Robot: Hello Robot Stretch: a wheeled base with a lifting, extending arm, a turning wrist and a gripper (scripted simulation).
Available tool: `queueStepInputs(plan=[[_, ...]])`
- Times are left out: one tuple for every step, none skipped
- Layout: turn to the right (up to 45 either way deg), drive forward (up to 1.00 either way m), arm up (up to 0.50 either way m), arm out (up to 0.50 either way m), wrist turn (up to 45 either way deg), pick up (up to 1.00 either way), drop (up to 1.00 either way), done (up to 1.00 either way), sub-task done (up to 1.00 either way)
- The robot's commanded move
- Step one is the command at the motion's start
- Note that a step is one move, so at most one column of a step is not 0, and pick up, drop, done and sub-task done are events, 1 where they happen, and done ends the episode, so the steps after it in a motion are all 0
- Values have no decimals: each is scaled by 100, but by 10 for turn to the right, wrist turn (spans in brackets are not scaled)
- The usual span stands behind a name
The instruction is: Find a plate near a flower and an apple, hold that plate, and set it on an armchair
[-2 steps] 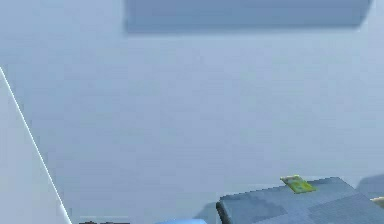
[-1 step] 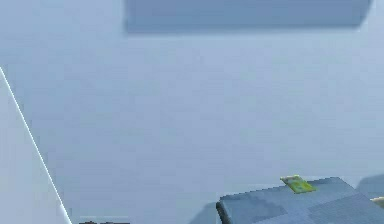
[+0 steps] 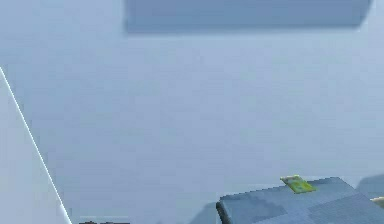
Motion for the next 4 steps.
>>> queueStepInputs(plan=[[0, 0, 0, 0, 390, 0, 0, 0, 0], [0, 0, -34, 0, 0, 0, 0, 0, 0], [0, 0, -32, 0, 0, 0, 0, 0, 0], [0, 0, 0, 0, 0, 0, 100, 0, 0]])
